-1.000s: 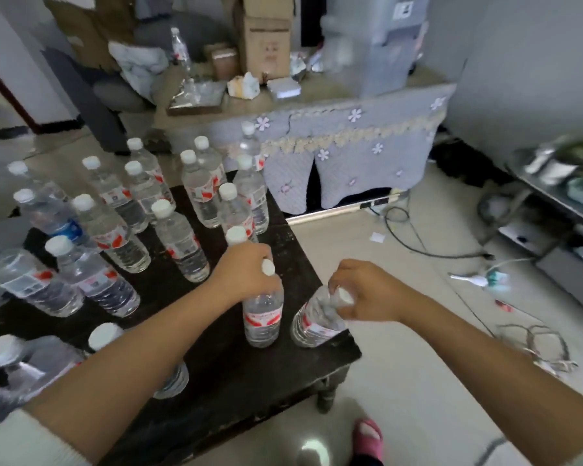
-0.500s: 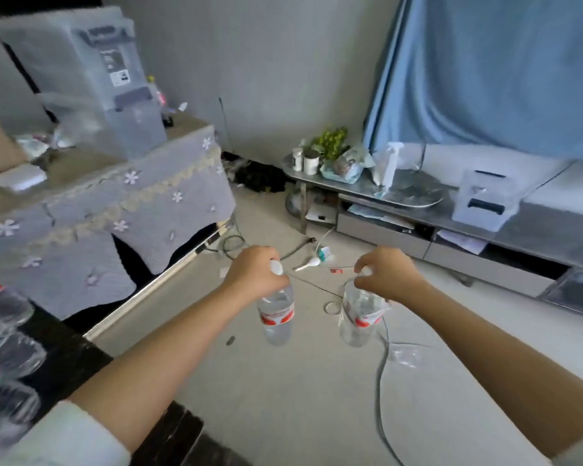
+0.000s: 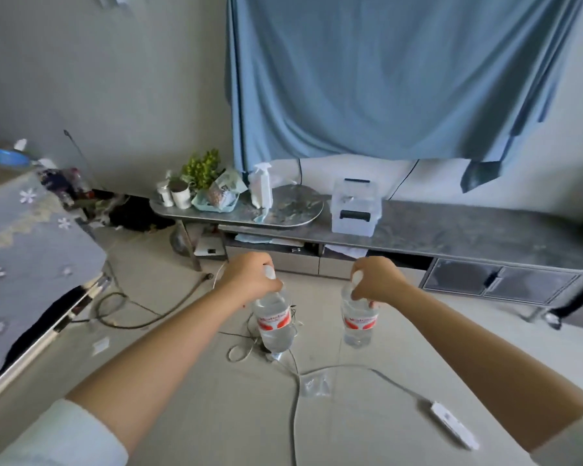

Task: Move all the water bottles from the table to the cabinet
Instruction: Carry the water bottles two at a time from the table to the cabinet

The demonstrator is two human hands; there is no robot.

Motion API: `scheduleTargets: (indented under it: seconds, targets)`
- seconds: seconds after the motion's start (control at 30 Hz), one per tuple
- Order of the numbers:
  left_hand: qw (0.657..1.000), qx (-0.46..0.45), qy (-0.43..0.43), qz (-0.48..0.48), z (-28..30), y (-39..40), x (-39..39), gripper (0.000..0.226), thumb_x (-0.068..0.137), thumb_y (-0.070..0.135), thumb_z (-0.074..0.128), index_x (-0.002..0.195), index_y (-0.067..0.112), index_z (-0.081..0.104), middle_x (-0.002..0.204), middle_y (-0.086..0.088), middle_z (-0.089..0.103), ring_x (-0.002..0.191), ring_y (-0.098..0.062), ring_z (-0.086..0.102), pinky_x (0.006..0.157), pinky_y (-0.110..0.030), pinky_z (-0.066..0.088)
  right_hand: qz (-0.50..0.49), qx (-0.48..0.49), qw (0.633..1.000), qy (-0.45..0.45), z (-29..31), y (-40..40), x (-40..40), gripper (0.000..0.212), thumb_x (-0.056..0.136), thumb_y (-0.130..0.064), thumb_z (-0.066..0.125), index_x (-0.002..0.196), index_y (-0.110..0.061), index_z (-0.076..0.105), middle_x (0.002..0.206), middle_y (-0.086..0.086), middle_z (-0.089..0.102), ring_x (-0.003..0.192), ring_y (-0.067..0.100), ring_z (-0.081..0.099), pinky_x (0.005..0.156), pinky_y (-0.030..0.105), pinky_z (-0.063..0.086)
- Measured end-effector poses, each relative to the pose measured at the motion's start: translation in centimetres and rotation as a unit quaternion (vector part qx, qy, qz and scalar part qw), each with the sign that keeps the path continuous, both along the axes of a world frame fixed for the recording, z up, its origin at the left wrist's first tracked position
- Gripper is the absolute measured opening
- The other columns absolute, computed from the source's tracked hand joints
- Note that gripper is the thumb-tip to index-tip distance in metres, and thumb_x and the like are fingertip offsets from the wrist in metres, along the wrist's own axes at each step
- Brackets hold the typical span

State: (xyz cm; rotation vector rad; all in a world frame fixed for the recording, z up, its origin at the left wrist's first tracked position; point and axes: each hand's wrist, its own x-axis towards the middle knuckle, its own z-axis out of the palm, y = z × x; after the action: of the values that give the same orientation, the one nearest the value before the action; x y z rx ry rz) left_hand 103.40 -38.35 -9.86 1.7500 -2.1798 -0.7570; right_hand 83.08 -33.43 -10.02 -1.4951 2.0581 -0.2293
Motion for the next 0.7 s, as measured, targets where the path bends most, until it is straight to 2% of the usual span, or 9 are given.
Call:
scheduleTargets:
  seconds: [0.03,0.1,0.17,0.23,0.3,0.4,0.53,0.6,0.7]
  targets:
    - [1.0,0.001,-0.004,-0.013,0.0,-1.2,-2.0,0.03,0.073,0.021,0.071,0.059,0.025,0.046,0.082,0.001,0.056,0.08,-0.018,0.052,0.059,-0.023,0.04,-0.021,0.003,1.0,-0.006,-0.1,-0.8,-2.0,0.038,0.08,-0.01,0.069,0.117,-0.008,0.059,0.102,0.008,0.055,0.07,0.016,0.053,0.042,0.013,0.038]
    - [0.999,0.002,-0.012,-0.035,0.0,-3.7,-5.6,0.029,0.073,0.022,0.072,0.059,0.025,0.046,0.082,0.001,0.056,0.08,-0.018,0.052,0.054,-0.021,0.036,-0.059,0.007,0.998,-0.02,-0.4,-2.5,-5.8,0.037,0.081,-0.012,0.069,0.116,-0.007,0.059,0.094,0.005,0.054,0.06,0.011,0.052,0.036,0.01,0.039]
    - [0.998,0.007,-0.022,-0.059,0.1,-6.3,-9.0,0.024,0.074,0.023,0.072,0.063,0.021,0.05,0.082,0.0,0.055,0.08,-0.019,0.052,0.052,-0.02,0.034,-0.086,0.01,0.996,-0.035,-0.5,-4.2,-9.2,0.038,0.081,-0.012,0.069,0.117,-0.006,0.059,0.098,0.009,0.059,0.053,0.006,0.047,0.03,0.006,0.036]
    - [0.995,0.006,-0.04,-0.088,0.2,-8.9,-12.1,0.018,0.075,0.023,0.072,0.075,0.016,0.055,0.085,-0.001,0.055,0.081,-0.019,0.051,0.059,-0.023,0.038,-0.097,0.013,0.994,-0.037,-0.5,-5.8,-12.3,0.039,0.081,-0.01,0.068,0.118,-0.006,0.059,0.105,0.015,0.063,0.048,0.005,0.05,0.028,0.005,0.034]
    - [0.991,0.002,-0.057,-0.119,0.4,-11.5,-15.2,0.019,0.076,0.023,0.071,0.077,0.016,0.054,0.087,-0.001,0.054,0.082,-0.019,0.051,0.067,-0.025,0.04,-0.117,0.014,0.992,-0.045,-0.4,-7.4,-15.1,0.038,0.079,-0.006,0.069,0.116,-0.005,0.06,0.091,0.014,0.062,0.039,0.006,0.054,0.033,0.009,0.042]
    - [0.985,-0.002,-0.066,-0.163,0.5,-16.1,-20.7,0.017,0.077,0.024,0.071,0.082,0.015,0.057,0.09,-0.003,0.055,0.082,-0.02,0.051,0.067,-0.026,0.04,-0.149,0.025,0.988,-0.044,-0.1,-10.7,-20.2,0.036,0.078,-0.004,0.068,0.113,-0.005,0.061,0.071,0.006,0.056,0.05,0.017,0.06,0.049,0.019,0.051]
    - [0.974,-0.007,-0.067,-0.217,0.4,-22.1,-28.3,0.019,0.077,0.023,0.071,0.079,0.014,0.055,0.09,-0.004,0.056,0.081,-0.02,0.051,0.059,-0.024,0.038,-0.152,0.017,0.988,0.004,0.4,-14.4,-26.8,0.033,0.079,-0.008,0.066,0.112,-0.006,0.063,0.093,0.008,0.055,0.082,0.024,0.059,0.055,0.021,0.045]
    - [0.971,-0.009,-0.066,-0.23,0.3,-24.2,-31.7,0.021,0.077,0.024,0.071,0.075,0.016,0.051,0.088,-0.002,0.054,0.079,-0.02,0.05,0.062,-0.025,0.039,-0.171,-0.001,0.985,0.023,0.3,-15.6,-29.7,0.031,0.078,-0.008,0.065,0.109,-0.006,0.065,0.097,0.011,0.059,0.082,0.02,0.053,0.06,0.026,0.047]
    - [0.966,-0.016,-0.067,-0.248,-0.1,-26.5,-36.8,0.022,0.079,0.024,0.069,0.076,0.014,0.05,0.086,-0.003,0.053,0.078,-0.02,0.049,0.052,-0.022,0.034,-0.212,-0.015,0.977,0.021,-0.1,-17.2,-34.3,0.031,0.076,-0.006,0.065,0.107,-0.005,0.066,0.098,0.012,0.061,0.08,0.019,0.053,0.065,0.028,0.053]
